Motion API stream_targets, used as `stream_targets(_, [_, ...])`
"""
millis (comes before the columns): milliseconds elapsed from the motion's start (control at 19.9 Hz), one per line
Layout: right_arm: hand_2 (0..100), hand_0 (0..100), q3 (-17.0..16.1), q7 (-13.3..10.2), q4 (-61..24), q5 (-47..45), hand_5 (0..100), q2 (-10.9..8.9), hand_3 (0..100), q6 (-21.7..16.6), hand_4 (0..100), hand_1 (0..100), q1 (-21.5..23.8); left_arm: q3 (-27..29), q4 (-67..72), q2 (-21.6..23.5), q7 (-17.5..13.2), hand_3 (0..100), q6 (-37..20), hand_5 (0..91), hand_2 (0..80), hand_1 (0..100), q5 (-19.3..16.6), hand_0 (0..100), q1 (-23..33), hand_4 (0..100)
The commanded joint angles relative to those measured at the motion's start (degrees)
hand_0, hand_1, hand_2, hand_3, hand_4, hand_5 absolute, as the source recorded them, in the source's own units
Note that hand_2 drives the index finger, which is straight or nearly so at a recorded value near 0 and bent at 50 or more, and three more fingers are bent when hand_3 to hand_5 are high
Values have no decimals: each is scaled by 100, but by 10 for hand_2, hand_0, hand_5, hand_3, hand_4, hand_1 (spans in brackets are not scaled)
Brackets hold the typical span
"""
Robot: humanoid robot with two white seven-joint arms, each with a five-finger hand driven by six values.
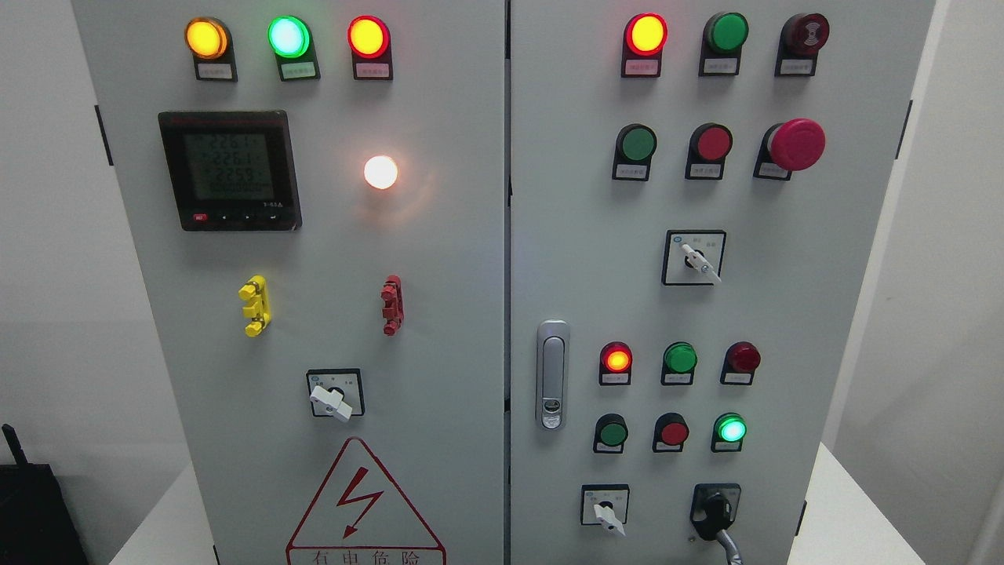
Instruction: Trip black knob to open circuit
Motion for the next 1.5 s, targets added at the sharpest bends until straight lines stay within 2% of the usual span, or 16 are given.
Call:
stream_targets(0, [0, 930, 30, 139, -130, -17, 941, -32, 1000, -190, 1000, 967, -100, 5, 6, -3, 2, 0, 7, 0, 0, 389, 14, 120, -3, 0])
stream_targets(501, [1, 933, -216, 148, -86, -34, 940, -41, 1000, -208, 1000, 971, -100, 5, 6, -3, 2, 0, 7, 0, 0, 389, 14, 120, -3, 0])
stream_targets(1454, [0, 945, -278, 86, -270, -113, 939, -23, 1000, -270, 1000, 975, 146, 5, 6, -3, 2, 0, 7, 0, 0, 389, 14, 120, -3, 0])
